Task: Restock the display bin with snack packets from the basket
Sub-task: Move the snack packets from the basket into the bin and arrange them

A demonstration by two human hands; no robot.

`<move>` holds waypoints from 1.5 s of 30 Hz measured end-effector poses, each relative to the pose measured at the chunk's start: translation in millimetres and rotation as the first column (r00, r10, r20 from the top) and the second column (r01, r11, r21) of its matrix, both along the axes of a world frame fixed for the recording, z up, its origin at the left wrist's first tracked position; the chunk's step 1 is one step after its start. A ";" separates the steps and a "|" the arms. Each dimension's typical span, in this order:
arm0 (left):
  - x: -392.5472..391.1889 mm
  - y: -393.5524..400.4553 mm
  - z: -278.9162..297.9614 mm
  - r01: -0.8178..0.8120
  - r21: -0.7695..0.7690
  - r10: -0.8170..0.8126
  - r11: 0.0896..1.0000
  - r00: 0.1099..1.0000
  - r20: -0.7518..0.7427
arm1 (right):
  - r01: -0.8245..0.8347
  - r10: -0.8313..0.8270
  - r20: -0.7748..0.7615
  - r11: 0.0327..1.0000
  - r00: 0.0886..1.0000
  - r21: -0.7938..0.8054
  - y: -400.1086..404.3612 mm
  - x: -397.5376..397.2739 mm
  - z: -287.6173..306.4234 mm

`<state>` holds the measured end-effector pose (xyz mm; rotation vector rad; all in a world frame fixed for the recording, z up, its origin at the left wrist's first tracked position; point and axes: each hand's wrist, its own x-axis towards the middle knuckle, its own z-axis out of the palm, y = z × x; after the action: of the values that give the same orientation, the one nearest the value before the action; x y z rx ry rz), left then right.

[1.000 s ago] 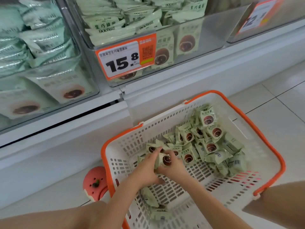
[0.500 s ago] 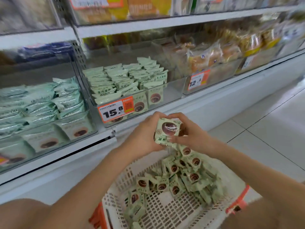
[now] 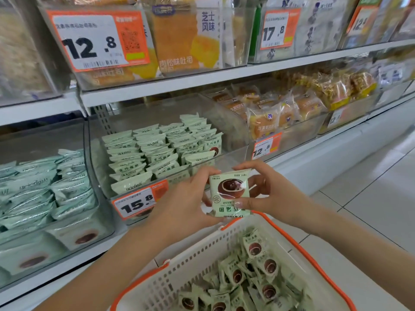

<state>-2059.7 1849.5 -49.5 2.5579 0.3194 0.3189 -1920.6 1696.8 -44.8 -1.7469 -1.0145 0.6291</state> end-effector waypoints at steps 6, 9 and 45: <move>-0.7 5.6 -10.3 -0.030 0.008 0.030 1.000 1.000 -0.007 | -0.043 0.028 -0.244 0.997 0.969 -0.056 4.7 2.3 -7.5; -2.6 3.8 -10.5 -0.061 -0.137 0.071 0.989 0.995 0.068 | -0.036 0.010 -0.434 0.998 0.901 -0.051 3.1 -1.0 -11.3; -1.5 66.7 -23.4 -0.192 0.551 0.203 0.812 0.978 0.042 | 0.302 0.450 0.816 0.772 0.362 -0.559 172.1 98.4 32.2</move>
<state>-2061.1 1916.2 -73.0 3.1065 0.5755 0.5312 -1822.2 1868.9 -12.5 -2.8309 -1.8363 -0.1548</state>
